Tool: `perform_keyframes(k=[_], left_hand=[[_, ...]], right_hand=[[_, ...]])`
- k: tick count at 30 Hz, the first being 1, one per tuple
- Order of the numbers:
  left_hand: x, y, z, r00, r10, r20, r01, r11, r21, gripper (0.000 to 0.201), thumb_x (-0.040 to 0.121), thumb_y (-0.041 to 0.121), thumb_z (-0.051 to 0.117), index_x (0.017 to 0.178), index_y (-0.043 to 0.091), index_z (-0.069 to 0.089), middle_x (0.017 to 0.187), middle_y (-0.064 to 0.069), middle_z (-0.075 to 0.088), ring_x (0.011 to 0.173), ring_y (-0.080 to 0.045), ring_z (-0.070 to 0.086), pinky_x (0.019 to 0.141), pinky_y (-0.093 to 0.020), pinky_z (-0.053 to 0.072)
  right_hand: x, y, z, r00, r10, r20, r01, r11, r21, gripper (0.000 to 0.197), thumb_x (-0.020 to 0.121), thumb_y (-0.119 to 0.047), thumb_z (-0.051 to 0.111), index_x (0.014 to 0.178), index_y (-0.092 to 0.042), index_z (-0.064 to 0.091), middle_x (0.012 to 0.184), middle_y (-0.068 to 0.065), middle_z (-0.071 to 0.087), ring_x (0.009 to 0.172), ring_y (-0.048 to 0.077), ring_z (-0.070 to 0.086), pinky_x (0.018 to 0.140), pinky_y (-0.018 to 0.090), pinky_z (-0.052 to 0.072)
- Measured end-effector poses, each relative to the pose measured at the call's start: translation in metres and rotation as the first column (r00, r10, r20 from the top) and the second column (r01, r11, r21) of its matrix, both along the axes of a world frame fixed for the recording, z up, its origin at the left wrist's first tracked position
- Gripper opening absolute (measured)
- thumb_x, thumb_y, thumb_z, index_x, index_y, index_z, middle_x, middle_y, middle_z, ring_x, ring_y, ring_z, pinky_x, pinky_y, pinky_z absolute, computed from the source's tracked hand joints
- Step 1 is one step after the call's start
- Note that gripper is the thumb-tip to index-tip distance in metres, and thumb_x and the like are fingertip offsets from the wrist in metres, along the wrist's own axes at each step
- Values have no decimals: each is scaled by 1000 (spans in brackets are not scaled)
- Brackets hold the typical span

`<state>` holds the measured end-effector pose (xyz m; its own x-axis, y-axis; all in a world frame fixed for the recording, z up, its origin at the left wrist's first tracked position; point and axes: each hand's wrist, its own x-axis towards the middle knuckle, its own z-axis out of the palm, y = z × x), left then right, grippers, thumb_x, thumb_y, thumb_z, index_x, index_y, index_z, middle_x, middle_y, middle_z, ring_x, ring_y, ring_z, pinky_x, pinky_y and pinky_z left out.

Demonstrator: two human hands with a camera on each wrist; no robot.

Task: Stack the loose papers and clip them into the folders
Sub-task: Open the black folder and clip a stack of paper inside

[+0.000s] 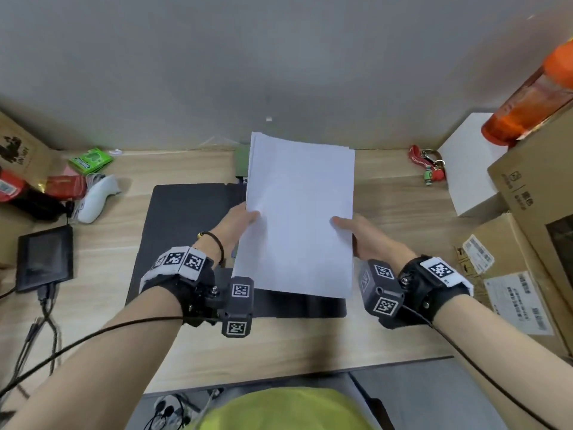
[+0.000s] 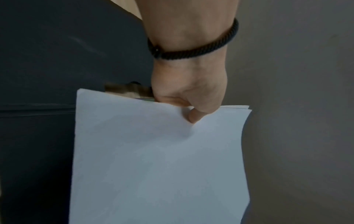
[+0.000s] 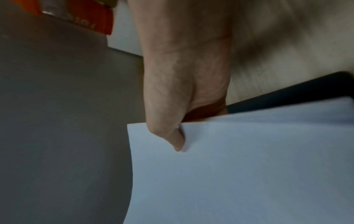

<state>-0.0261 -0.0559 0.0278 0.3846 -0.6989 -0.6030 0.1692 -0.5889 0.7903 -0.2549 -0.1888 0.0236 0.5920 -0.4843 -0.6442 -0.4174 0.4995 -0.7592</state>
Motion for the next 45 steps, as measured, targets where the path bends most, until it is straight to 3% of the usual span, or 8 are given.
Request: perform_keyframes(k=[3, 6, 9, 15, 22, 28, 37, 45], left_hand=[[-11, -2, -24, 997, -71, 20, 68, 989, 130, 29, 99, 9, 42, 126, 8, 53, 118, -16, 63, 106, -35, 61, 96, -47, 49], [-18, -4, -43, 984, -97, 151, 63, 974, 218, 16, 92, 4, 54, 105, 13, 53, 88, -7, 58, 71, -19, 55, 62, -27, 46], [-19, -1, -56, 913, -177, 367, 61, 950, 305, 35, 85, 12, 66, 117, 16, 51, 97, -2, 58, 86, -20, 55, 67, -25, 40], [-21, -6, -68, 752, -241, 614, -32, 916, 399, 46, 75, 26, 75, 112, 16, 49, 116, -8, 52, 101, -30, 57, 79, -35, 47], [-13, -7, -67, 705, -340, 623, 12, 884, 468, 54, 78, 26, 70, 122, 14, 41, 116, -16, 52, 103, -37, 54, 83, -38, 43], [-6, -9, -62, 700, -423, 575, 144, 872, 467, 50, 81, 25, 64, 126, 27, 42, 97, -9, 54, 94, -33, 55, 74, -31, 38], [-5, -9, -62, 724, -432, 538, 201, 877, 436, 54, 82, 23, 58, 131, 40, 41, 109, -17, 53, 97, -37, 54, 80, -34, 39], [-3, -9, -61, 716, -444, 540, 173, 861, 478, 57, 85, 28, 63, 134, 16, 38, 125, -15, 53, 112, -35, 52, 91, -37, 41]], right_hand=[[-20, 9, -23, 995, 49, -83, -45, 997, 58, 24, 98, -20, 48, 121, -22, 57, 102, -4, 74, 90, 15, 71, 73, 33, 54], [-36, 14, -33, 980, -17, -200, 25, 999, 37, 17, 100, -13, 45, 113, -17, 55, 80, -6, 71, 60, 4, 70, 49, 21, 51], [-49, 15, -44, 974, -20, -227, 28, 999, 33, 15, 101, -9, 41, 108, -15, 52, 83, -2, 64, 50, 1, 66, 40, 15, 47], [-57, 15, -55, 985, -28, -169, 43, 995, 86, 26, 100, -12, 44, 123, -12, 54, 99, -2, 71, 77, 9, 72, 62, 23, 55], [-44, 12, -53, 991, 19, -134, -17, 1000, 14, 23, 99, -13, 46, 118, -20, 55, 108, -3, 68, 83, 8, 68, 63, 20, 52], [-37, 6, -54, 990, 61, -127, -67, 997, -42, 28, 97, -9, 47, 122, -20, 55, 118, 4, 65, 104, 23, 64, 89, 38, 52], [-38, 4, -59, 992, 22, -128, -29, 998, -52, 36, 93, -6, 54, 128, -15, 54, 119, 2, 66, 105, 21, 65, 93, 39, 51], [-35, 6, -52, 993, 8, -117, -20, 995, -100, 35, 96, -3, 48, 122, -26, 53, 110, -9, 65, 99, 11, 64, 86, 30, 51]])
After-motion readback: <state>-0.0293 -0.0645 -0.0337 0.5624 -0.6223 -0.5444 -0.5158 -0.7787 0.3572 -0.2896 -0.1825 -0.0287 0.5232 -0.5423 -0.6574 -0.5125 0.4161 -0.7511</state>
